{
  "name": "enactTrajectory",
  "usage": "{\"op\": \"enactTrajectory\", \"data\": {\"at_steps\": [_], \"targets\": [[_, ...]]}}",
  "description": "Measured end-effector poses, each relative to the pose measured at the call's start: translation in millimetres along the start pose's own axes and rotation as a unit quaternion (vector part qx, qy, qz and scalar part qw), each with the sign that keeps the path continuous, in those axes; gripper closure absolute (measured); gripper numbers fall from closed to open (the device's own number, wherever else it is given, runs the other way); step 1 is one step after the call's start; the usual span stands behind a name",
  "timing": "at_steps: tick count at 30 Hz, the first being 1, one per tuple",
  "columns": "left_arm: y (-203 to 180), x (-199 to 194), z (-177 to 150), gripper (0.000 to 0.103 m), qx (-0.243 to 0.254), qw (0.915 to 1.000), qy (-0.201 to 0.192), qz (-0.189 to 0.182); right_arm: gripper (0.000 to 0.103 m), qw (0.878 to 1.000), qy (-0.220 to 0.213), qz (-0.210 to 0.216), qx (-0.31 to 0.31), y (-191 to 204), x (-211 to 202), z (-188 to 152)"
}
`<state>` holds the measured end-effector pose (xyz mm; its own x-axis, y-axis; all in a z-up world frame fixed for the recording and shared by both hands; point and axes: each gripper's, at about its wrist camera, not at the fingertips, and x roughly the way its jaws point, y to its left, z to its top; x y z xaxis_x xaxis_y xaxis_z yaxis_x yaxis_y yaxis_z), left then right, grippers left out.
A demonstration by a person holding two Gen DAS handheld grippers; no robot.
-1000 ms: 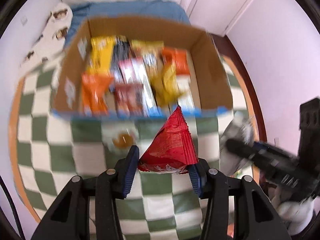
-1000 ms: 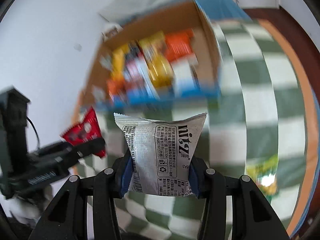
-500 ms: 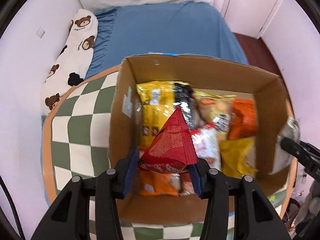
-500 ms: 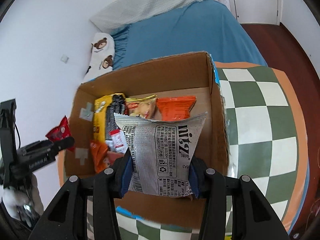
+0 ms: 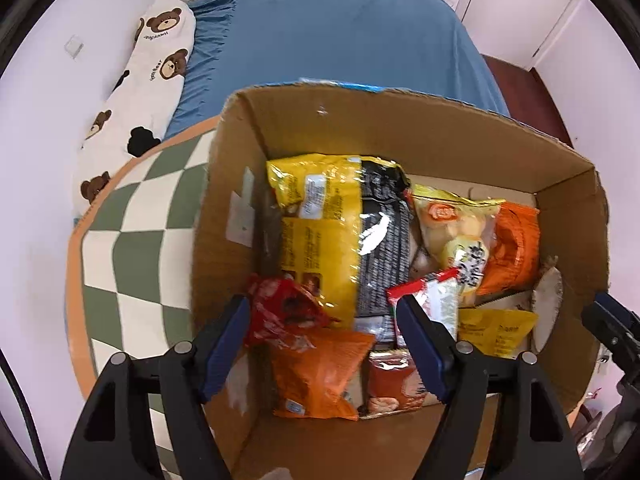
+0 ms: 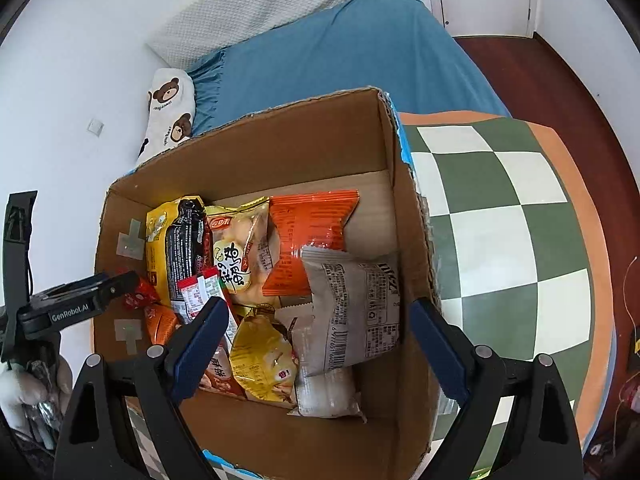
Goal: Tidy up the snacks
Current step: 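Carry both packets into the box and open both grippers, then move out of the box and grasp the green watermelon candy bag with the right gripper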
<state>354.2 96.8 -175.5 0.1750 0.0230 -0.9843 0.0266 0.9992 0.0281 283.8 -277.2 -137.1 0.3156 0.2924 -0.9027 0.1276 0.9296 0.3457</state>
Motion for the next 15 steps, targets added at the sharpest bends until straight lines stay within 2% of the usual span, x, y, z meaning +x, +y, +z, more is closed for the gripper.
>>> {"op": "enactTrajectory", "data": {"at_steps": [10, 12, 13, 14, 15], "targets": [[-20, -25, -39, 0.029, -0.014, 0.9985, -0.049, -0.019, 0.009, 0.999, -0.010, -0.035, -0.035, 16, -8, -19], [-22, -31, -46, 0.022, -0.015, 0.9981, -0.057, -0.021, 0.009, 0.998, -0.013, -0.040, -0.043, 21, -12, -24], [-23, -34, -49, 0.008, -0.016, 0.9978, -0.061, -0.019, 0.009, 0.998, -0.015, -0.041, -0.048, 23, -13, -26], [-24, -37, -53, 0.002, -0.016, 0.9976, -0.066, -0.017, 0.009, 0.998, -0.018, -0.042, -0.054, 26, -16, -29], [-25, -42, -58, 0.002, -0.015, 0.9969, -0.075, -0.015, 0.009, 0.997, -0.020, -0.045, -0.059, 28, -17, -31]]}}
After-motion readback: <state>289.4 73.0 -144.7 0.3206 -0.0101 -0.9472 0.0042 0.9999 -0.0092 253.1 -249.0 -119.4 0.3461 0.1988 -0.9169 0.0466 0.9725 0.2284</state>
